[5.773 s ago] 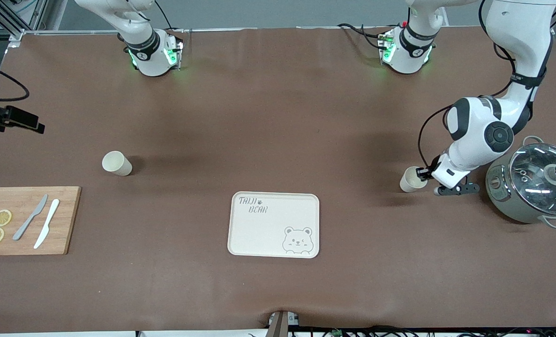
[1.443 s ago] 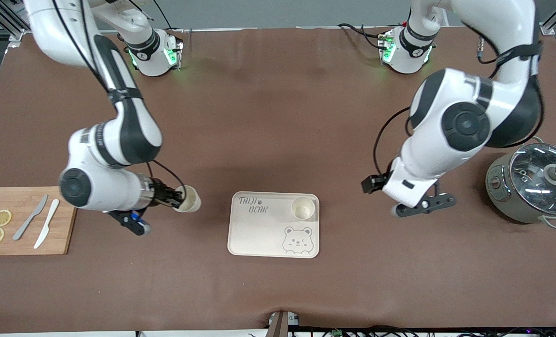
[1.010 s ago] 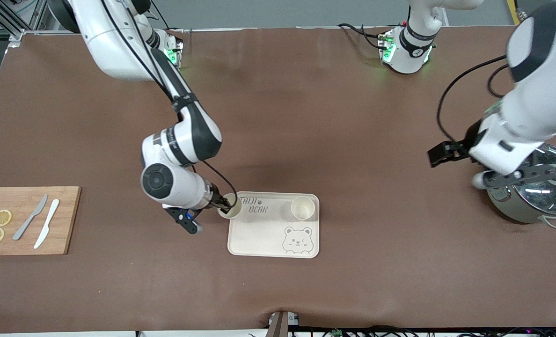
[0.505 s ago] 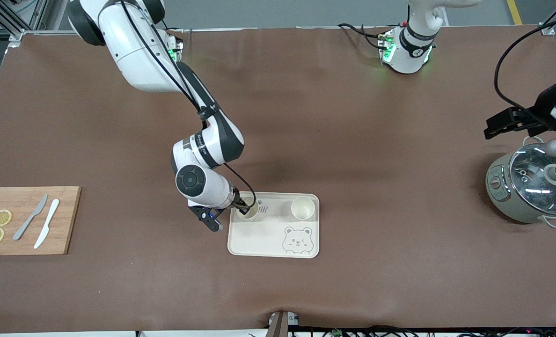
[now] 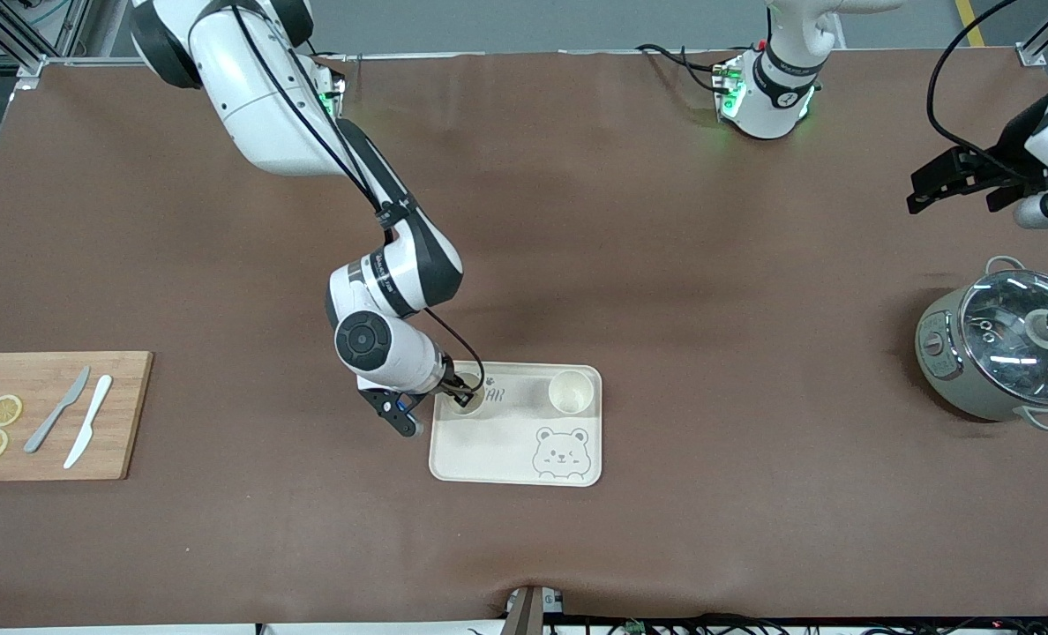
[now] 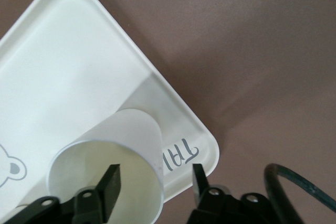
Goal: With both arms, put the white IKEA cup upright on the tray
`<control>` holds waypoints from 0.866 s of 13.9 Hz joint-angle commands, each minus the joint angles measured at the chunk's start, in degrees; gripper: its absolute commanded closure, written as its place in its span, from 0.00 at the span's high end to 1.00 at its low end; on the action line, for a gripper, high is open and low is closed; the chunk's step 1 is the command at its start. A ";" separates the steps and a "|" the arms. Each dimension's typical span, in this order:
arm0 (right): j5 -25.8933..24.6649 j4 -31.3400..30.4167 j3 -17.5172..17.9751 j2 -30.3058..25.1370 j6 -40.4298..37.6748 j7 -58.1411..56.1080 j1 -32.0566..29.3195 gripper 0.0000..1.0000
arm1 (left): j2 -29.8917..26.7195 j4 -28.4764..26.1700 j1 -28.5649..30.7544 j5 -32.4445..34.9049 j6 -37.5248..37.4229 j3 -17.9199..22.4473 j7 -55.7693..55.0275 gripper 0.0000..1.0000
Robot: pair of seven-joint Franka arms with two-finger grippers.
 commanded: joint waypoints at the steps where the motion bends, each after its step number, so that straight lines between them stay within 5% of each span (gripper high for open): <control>1: 0.55 4.09 -0.59 -0.42 -5.09 -0.94 0.01 1.00 | -1.87 -1.85 2.90 0.93 1.13 -2.94 0.17 1.00; 6: 0.72 14.47 -0.33 -1.91 -21.00 -1.03 -4.55 1.00 | -0.90 -1.24 2.82 1.02 1.30 -3.38 0.70 1.00; 12: 0.37 13.42 -0.85 -13.59 -35.94 -12.34 -11.57 1.00 | -0.64 -0.88 2.99 1.02 1.48 -3.38 0.70 1.00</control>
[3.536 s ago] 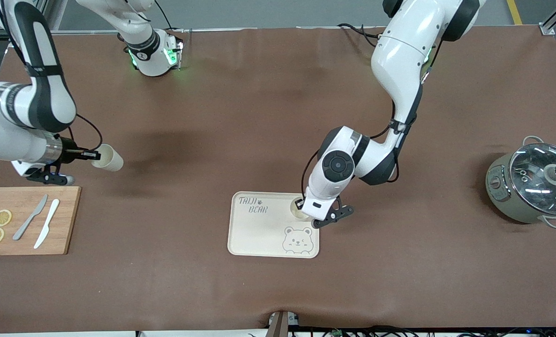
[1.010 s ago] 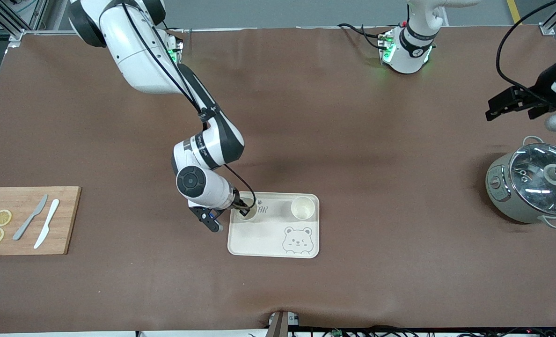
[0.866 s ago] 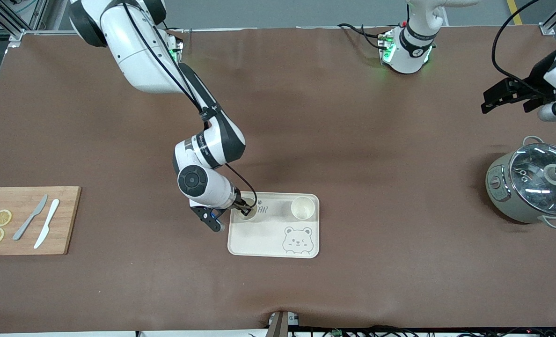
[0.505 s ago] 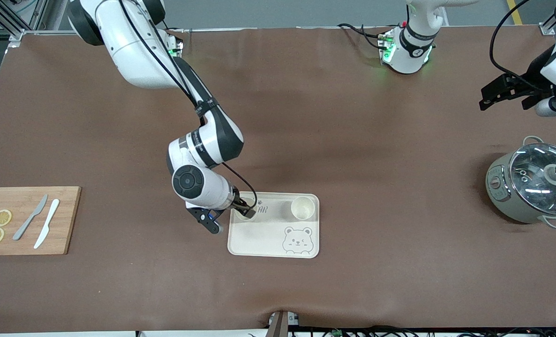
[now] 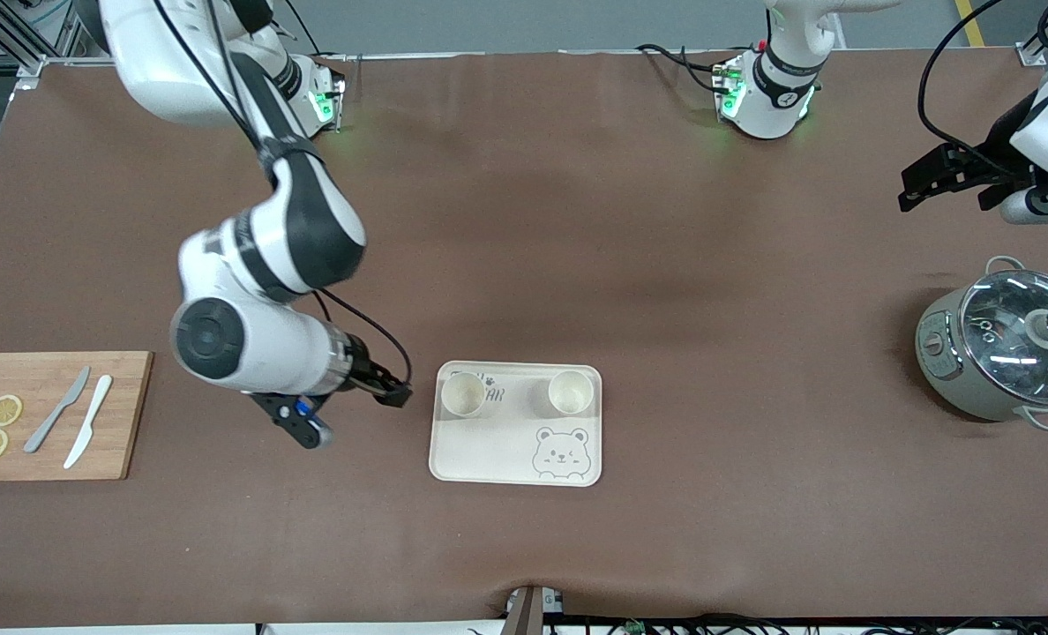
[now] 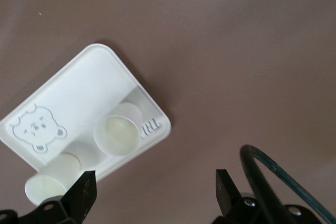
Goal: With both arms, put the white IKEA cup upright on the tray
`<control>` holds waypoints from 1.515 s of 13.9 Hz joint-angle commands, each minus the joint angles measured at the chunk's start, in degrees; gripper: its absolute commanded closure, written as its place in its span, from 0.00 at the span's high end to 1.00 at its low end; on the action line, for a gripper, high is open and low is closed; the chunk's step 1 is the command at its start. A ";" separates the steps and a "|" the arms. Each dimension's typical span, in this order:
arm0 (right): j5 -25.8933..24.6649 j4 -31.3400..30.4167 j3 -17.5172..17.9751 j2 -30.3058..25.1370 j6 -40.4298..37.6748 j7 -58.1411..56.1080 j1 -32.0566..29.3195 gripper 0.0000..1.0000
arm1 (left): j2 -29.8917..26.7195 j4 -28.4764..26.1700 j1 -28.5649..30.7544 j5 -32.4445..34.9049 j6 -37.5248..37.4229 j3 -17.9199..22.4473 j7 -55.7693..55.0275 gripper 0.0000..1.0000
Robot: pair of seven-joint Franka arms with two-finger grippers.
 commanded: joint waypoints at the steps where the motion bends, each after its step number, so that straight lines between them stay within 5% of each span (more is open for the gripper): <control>1: 0.33 -1.99 0.54 -6.27 -6.45 -7.10 -4.92 1.00 | -0.30 0.16 0.98 1.02 0.58 -0.98 0.70 1.00; 4: -2.03 -2.17 0.46 -11.10 -12.43 -16.93 -9.84 1.00 | -0.30 0.42 0.98 1.02 0.58 -0.98 0.70 1.00; 7: -10.02 -5.58 0.63 -16.81 -13.51 -28.44 -12.05 1.00 | -0.39 0.34 0.72 1.02 0.23 -1.15 0.08 1.00; 10: -10.66 -9.36 0.54 -22.70 -14.21 -41.81 -16.36 1.00 | -0.39 0.34 0.80 1.02 0.23 -1.95 -0.10 1.00; 18: -12.15 -25.96 0.63 -40.01 -11.58 -47.91 -20.06 1.00 | -0.74 0.34 1.07 1.02 0.14 -1.86 -0.10 1.00; 21: -12.24 -30.11 0.81 -42.67 -7.80 -48.60 -20.14 1.00 | -0.66 0.34 1.15 1.02 0.14 -1.86 -0.18 1.00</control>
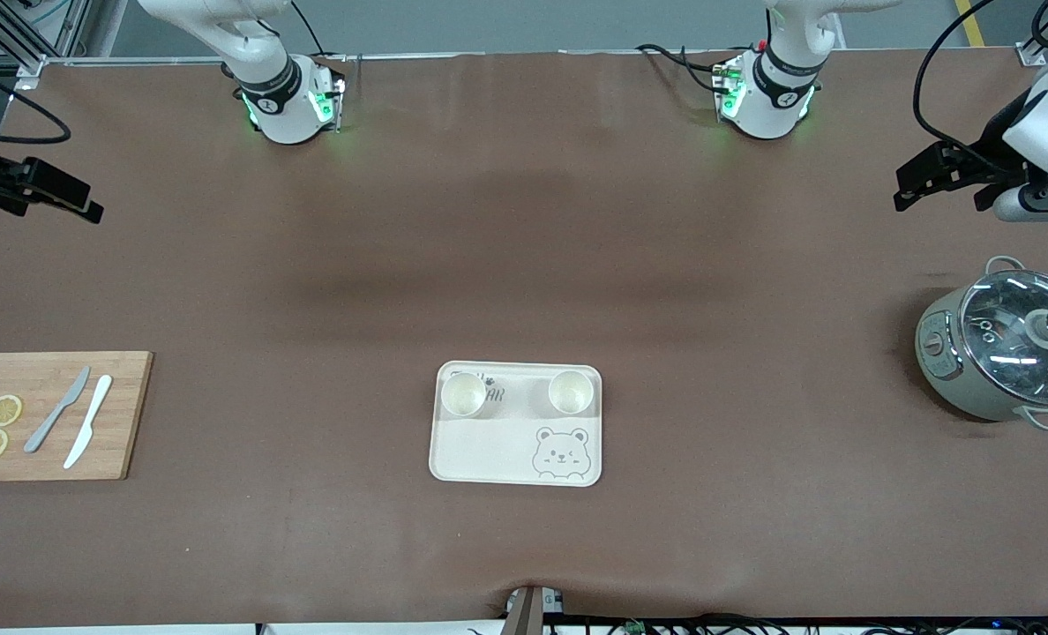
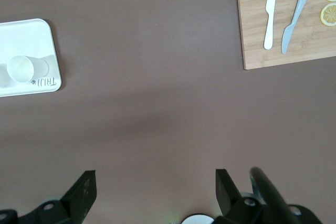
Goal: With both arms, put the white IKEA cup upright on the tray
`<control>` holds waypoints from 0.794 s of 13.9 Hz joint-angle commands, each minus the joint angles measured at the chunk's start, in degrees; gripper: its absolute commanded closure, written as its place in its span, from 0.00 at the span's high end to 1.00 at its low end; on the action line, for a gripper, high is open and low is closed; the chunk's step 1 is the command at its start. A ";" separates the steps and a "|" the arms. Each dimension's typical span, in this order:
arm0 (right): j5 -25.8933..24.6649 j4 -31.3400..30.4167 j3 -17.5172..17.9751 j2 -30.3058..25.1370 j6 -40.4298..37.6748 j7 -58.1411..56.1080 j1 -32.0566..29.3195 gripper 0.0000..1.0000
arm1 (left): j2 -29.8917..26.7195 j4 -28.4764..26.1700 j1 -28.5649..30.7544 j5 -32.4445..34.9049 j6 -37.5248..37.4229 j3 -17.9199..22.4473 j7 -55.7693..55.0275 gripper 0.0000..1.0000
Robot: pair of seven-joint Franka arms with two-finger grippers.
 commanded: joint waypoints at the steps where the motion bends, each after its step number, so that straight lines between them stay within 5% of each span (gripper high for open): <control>1: -1.33 -4.74 0.97 -3.12 2.55 -3.04 -0.80 1.00 | -0.46 0.26 0.73 1.02 -0.09 -0.76 -0.16 1.00; 4: -4.84 -1.59 0.97 -1.54 2.37 -13.23 -2.28 1.00 | -0.37 0.26 0.73 1.02 -0.09 -0.76 -0.25 1.00; 11: -4.58 -1.57 1.06 -1.71 0.00 -13.08 -2.38 1.00 | -0.20 0.18 0.64 1.02 -0.09 -0.84 -0.16 1.00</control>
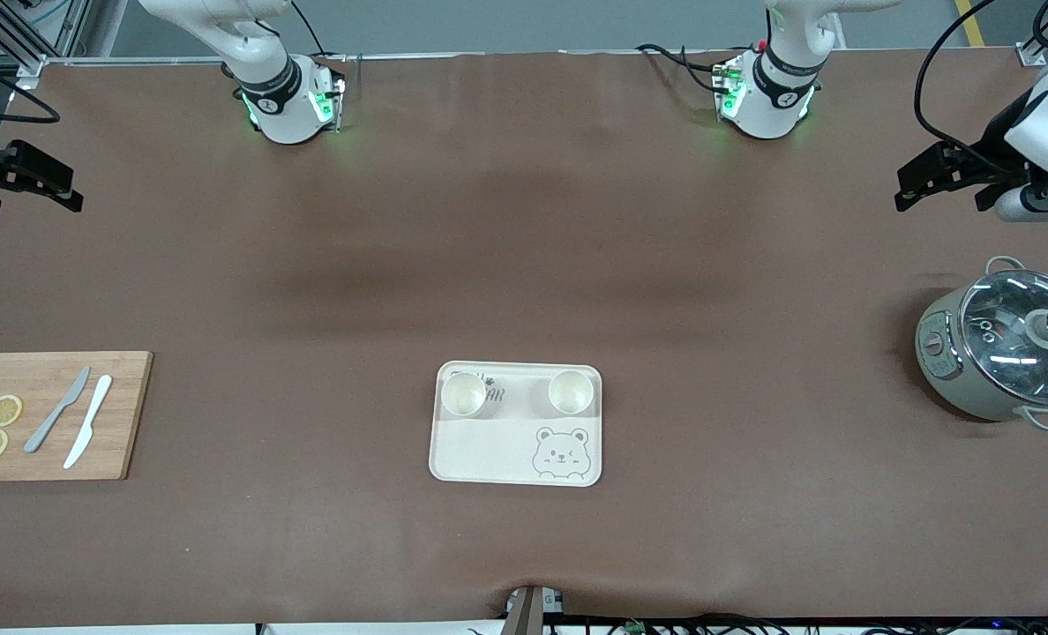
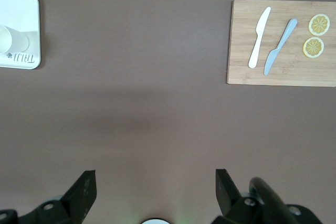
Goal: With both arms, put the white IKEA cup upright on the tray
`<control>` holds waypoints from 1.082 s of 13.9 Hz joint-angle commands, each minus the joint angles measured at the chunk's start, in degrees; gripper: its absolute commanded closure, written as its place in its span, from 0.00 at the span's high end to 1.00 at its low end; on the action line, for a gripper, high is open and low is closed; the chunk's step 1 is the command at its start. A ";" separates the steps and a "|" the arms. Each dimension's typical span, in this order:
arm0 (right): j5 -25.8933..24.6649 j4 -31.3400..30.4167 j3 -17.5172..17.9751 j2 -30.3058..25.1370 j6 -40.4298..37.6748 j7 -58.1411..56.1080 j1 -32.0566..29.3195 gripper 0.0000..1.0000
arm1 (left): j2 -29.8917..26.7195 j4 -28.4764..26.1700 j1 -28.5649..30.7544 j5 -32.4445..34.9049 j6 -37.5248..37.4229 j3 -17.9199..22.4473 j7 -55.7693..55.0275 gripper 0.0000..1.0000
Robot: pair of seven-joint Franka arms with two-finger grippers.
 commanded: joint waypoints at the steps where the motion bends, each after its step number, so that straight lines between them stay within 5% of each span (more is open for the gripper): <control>1: -0.76 0.57 0.73 -0.18 -0.79 -0.61 -0.59 1.00 | -0.20 0.19 0.46 1.02 -0.08 -0.76 -0.22 1.00; 15: -0.68 0.57 0.82 -0.18 -0.35 -0.70 -0.50 1.00 | -0.11 0.63 0.72 1.02 -0.08 -0.49 0.92 1.00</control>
